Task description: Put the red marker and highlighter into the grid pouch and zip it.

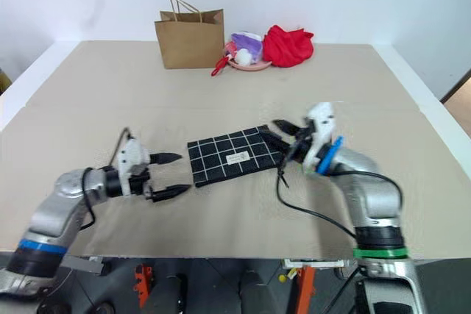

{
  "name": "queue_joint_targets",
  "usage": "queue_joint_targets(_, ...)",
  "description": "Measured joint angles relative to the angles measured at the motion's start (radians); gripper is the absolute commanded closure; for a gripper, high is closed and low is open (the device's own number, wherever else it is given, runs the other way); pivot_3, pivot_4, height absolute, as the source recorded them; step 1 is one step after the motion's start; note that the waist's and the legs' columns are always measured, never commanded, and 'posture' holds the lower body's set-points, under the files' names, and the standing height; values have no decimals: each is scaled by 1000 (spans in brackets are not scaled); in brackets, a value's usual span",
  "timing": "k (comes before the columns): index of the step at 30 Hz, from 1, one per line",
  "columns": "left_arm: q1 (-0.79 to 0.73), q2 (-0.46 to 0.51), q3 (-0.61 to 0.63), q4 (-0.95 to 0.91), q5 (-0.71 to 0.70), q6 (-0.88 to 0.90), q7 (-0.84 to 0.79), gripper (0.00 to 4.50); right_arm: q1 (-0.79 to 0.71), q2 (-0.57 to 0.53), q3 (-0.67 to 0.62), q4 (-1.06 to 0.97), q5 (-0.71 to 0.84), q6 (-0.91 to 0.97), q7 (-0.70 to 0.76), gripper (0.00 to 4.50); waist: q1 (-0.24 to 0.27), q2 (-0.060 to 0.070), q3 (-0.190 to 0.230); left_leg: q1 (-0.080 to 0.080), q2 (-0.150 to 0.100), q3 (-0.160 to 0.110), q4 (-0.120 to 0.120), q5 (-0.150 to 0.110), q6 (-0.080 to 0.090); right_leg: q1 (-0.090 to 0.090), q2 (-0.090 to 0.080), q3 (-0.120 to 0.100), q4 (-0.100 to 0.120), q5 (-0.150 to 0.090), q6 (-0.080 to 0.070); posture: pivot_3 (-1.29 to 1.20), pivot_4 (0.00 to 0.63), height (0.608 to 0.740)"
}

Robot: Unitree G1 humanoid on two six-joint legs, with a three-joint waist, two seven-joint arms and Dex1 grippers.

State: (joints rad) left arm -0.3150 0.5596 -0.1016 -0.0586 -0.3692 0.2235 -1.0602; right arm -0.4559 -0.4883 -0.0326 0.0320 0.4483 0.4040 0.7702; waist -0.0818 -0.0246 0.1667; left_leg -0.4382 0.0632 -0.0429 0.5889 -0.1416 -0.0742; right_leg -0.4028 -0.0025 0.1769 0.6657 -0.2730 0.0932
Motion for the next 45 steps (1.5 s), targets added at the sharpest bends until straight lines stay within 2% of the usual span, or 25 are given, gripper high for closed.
queue_joint_targets(1, 0, 0, -5, 4, 3, 0, -5, 0, 5, 5, 3, 17, -12, -9, -6, 3658, 3, 0, 0, -1, 0, 0, 0, 0, 0, -1, 0, 0, 0, 0, -1, 0, 150, 740)
queue_joint_targets(2, 0, 0, -8, 10, 8, -2, -11, 0, 12, 9, 6, 44, -35, -31, -13, 4303, 6, 0, 0, -1, 0, -1, 0, -1, 0, 0, 0, -1, 0, 1, -3, 0, 150, 740)
queue_joint_targets(3, 0, 0, -11, 12, 13, -5, -14, 0, 20, 15, 9, 64, -55, -49, -17, 4472, 7, 0, 0, -1, 0, -2, -1, -1, 0, -1, 0, -2, 0, 0, -4, 0, 150, 740)
queue_joint_targets(8, 0, -6, -20, 12, 16, -9, -18, 0, 67, 40, 30, 127, -123, -120, -45, 4472, 6, 1, 0, -1, 0, -6, -2, -1, 1, 0, 0, -7, 2, -1, -7, 0, 150, 740)
queue_joint_targets(13, 2, 17, -21, 14, 49, -66, -44, 0, 69, 50, 29, 143, -152, -159, -60, 4472, 3, 1, 0, 0, 0, -7, -1, 0, 1, 1, 0, -8, 2, -2, -3, 0, 150, 740)
queue_joint_targets(20, -5, 40, -61, 124, 198, -331, -59, 0, 65, 63, 29, 158, -178, -182, -78, 4472, 3, 1, 0, 1, 0, -7, -1, 2, 1, 2, 0, -9, 2, -1, -3, 0, 150, 740)
queue_joint_targets(24, -60, -1, -85, 223, 284, -501, -11, 0, 65, 69, 29, 158, -178, -184, -77, 4472, 4, 1, 0, 0, 0, -7, -1, 2, 1, 2, 0, -9, 2, -1, -3, 0, 150, 740)
queue_joint_targets(41, -262, -89, -167, 557, 411, -884, 44, 0, 80, 80, 27, 87, -178, -190, -91, 4472, 4, 2, 0, 1, 0, -13, -1, 3, 2, 5, 0, -13, 2, -1, -3, 0, 150, 740)
queue_joint_targets(43, -283, -105, -170, 601, 412, -906, 48, 565, 89, 81, 27, 74, -178, -190, -91, 4500, 4, 2, -1, 0, -1, -13, -1, 3, 3, 5, 0, -13, 2, -1, -2, 0, 150, 740)
queue_joint_targets(45, -299, -115, -185, 641, 418, -929, 44, 1375, 92, 82, 28, 67, -177, -189, -92, 4500, 4, 2, -1, 1, -1, -13, -1, 4, 3, 5, 0, -13, 2, 0, -2, 0, 150, 740)
